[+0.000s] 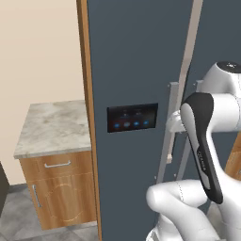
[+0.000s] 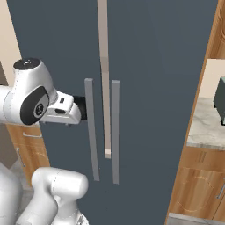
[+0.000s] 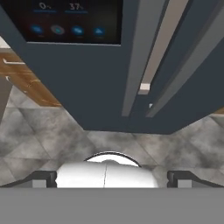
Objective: Open the freezer door, pick up the ice cube tray from the freezer, and place it on the dining counter.
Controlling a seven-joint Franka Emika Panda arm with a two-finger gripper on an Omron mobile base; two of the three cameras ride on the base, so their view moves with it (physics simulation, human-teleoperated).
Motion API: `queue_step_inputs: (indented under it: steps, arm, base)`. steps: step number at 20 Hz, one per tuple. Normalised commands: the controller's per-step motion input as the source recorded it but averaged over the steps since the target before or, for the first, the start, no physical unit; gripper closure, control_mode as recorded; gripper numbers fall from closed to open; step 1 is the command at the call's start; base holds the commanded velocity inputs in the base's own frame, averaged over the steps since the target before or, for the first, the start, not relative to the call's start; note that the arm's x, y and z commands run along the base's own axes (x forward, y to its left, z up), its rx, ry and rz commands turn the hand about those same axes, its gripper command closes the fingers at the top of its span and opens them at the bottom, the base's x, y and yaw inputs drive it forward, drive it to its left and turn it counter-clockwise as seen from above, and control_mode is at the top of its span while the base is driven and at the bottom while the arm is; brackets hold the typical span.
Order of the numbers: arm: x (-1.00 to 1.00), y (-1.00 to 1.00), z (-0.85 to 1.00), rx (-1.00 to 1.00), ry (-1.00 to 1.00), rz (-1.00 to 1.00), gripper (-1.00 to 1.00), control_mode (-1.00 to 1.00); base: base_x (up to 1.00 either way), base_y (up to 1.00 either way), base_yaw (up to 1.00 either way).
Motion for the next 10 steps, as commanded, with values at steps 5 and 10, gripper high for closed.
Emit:
queue_step_inputs:
  steps: [5,10]
  arm:
    - [-0.05,-0.02,0.0,0.0,0.0,0.0,-1.0,-1.0]
    - [0.0,0.0,0.0,0.0,0.0,0.0,-1.0,1.0]
  base:
    - [0.0,0.0,0.0]
    - [-0.29,-0.09,0.0]
